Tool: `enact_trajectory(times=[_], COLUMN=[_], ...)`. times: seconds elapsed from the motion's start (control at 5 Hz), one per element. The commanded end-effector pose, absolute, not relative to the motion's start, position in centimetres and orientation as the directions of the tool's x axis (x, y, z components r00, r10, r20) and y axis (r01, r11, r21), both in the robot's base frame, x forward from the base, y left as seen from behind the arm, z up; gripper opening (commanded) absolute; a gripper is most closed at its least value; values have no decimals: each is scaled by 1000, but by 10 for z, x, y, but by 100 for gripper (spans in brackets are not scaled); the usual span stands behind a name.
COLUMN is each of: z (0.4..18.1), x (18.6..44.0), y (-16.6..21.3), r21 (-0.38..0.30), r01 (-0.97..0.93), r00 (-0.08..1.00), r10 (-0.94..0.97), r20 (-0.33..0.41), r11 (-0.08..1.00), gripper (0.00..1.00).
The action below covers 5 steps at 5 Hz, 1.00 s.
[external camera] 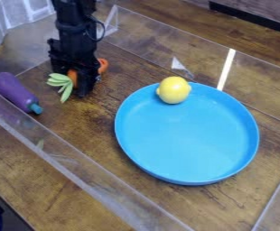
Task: Move the carrot to the left side
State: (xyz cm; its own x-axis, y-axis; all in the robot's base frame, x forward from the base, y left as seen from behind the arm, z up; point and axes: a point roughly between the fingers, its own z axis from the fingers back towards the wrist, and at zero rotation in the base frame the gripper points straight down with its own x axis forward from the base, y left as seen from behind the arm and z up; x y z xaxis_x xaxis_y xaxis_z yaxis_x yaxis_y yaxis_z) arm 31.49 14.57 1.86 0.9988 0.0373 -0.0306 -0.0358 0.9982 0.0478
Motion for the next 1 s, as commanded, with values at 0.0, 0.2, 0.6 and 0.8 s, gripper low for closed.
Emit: enact_trajectory(times=[0.0, 0.2, 0.6, 0.8], z=[20, 20, 20, 20], x=[316, 318, 318, 321], y=[136, 135, 137, 137], r21=[37, 31, 18, 12], r01=[2, 10, 11, 11], r00=[999, 999, 999, 999], r10=[-1, -9, -10, -10], r20=[-39, -40, -50, -49], r11=[999, 999, 1000, 1000], gripper=[100, 0, 100, 0])
